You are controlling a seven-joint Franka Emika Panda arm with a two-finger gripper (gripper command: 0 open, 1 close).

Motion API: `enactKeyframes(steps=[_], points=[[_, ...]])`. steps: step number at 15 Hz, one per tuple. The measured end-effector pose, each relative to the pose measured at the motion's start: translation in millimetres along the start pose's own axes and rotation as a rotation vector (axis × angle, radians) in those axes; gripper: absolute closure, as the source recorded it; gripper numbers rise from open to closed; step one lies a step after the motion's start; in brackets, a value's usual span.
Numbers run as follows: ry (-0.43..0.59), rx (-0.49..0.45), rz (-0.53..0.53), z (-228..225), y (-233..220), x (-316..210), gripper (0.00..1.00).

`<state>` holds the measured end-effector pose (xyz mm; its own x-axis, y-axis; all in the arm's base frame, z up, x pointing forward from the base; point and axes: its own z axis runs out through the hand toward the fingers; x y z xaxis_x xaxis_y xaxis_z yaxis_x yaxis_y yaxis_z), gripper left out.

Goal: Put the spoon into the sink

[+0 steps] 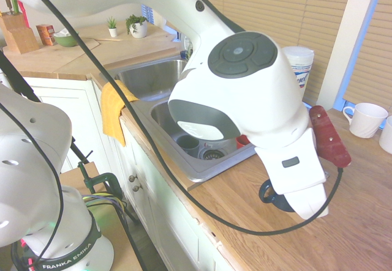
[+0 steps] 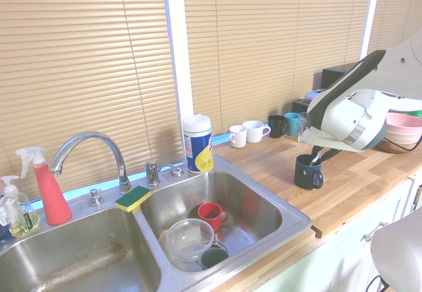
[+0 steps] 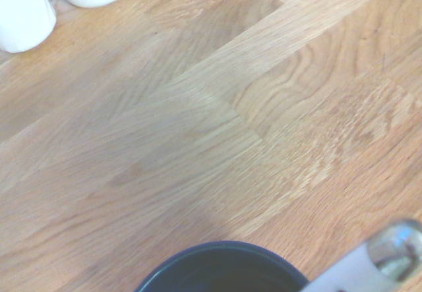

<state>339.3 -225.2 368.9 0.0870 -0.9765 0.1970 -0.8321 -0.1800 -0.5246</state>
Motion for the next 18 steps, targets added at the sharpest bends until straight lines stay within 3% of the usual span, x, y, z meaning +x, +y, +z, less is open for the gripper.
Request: enactKeyframes(steps=[12,18], points=[[0.042,0.01,0.019,-7.7,-1.4,5.4,1.0],[0.076,0.09,-0.036,-62.1,-31.8,-3.7,1.0]])
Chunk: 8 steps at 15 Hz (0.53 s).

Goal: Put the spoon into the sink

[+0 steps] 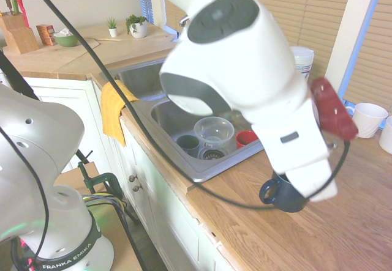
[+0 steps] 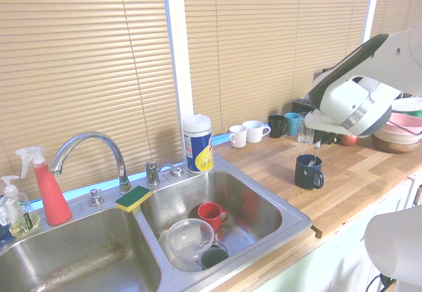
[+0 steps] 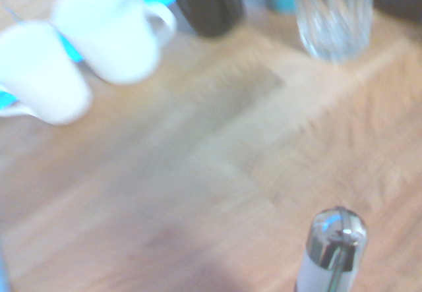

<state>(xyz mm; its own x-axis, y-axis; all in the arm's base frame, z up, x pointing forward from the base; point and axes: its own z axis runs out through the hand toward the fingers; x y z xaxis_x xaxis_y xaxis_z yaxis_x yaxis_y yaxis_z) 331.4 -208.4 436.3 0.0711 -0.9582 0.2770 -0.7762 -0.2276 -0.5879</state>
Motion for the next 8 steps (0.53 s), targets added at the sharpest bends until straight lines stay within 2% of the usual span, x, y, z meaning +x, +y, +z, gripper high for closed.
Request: enactKeyframes(steps=[5,8], points=[[0.03,0.05,-0.056,-44.4,-34.3,-27.6,1.0],[0.016,0.044,-0.115,-59.0,-46.7,-47.3,1.0]])
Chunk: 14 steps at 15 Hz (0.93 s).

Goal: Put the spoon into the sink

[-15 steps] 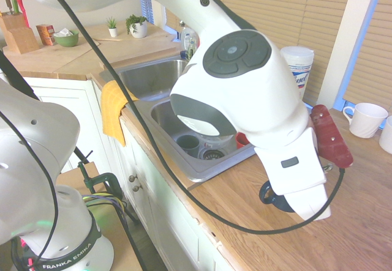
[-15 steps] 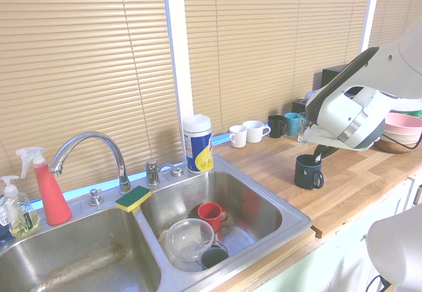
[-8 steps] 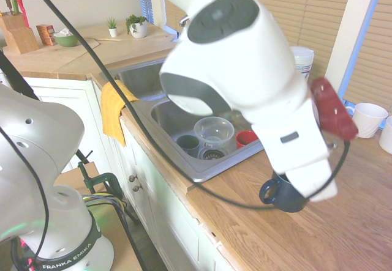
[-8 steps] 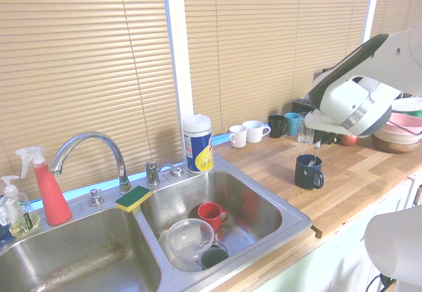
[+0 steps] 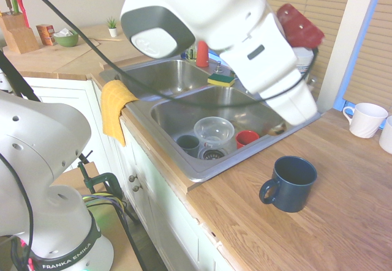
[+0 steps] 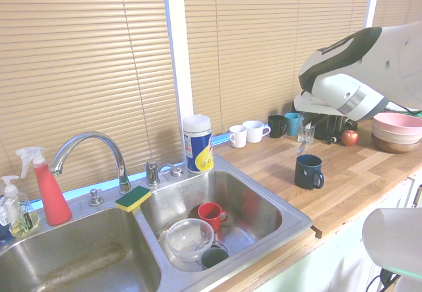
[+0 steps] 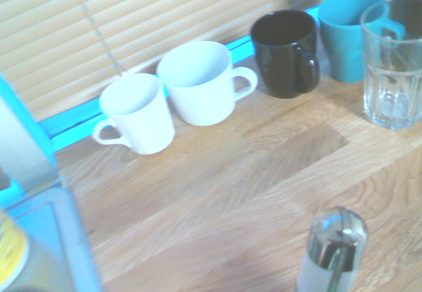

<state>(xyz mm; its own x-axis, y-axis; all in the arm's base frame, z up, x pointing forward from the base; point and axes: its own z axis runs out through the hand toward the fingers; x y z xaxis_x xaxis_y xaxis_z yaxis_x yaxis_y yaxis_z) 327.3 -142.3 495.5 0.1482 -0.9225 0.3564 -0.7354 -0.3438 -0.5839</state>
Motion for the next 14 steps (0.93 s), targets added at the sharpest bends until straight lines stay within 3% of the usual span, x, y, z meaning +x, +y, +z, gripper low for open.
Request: enactKeyframes(steps=[8,14], points=[[-0.067,-0.111,-0.392,48.0,-56.9,-153.0,1.0],[-0.087,-0.203,-0.596,89.3,-76.4,-242.9,1.0]])
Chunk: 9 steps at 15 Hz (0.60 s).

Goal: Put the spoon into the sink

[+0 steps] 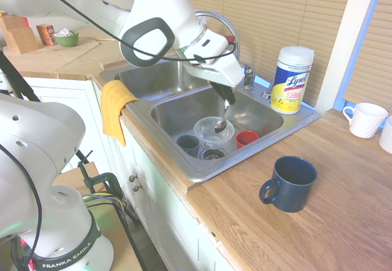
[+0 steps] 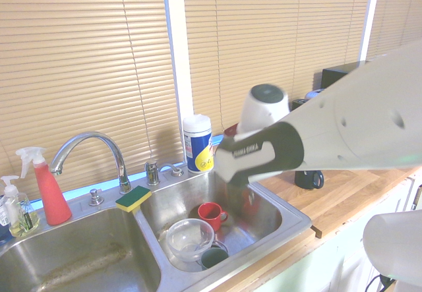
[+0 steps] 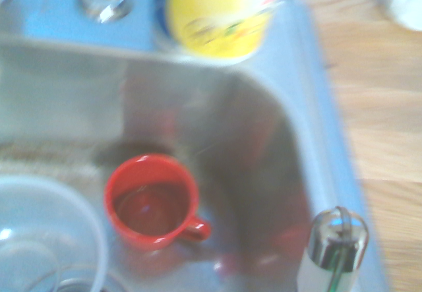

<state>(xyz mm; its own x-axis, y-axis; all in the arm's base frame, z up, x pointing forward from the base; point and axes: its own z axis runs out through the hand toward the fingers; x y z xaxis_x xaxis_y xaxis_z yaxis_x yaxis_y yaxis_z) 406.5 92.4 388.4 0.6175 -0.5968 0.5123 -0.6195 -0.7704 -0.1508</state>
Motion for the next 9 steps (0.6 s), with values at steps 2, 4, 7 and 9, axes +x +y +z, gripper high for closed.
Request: enactKeyframes(steps=[2,4,7,9], points=[[-0.026,-0.033,-0.055,17.6,-15.9,-11.8,1.0],[-0.053,-0.064,-0.09,35.3,-26.8,-19.2,1.0],[-0.096,-0.109,-0.138,62.2,-40.7,-33.6,1.0],[-0.129,-0.146,-0.176,79.8,-47.6,-42.0,1.0]])
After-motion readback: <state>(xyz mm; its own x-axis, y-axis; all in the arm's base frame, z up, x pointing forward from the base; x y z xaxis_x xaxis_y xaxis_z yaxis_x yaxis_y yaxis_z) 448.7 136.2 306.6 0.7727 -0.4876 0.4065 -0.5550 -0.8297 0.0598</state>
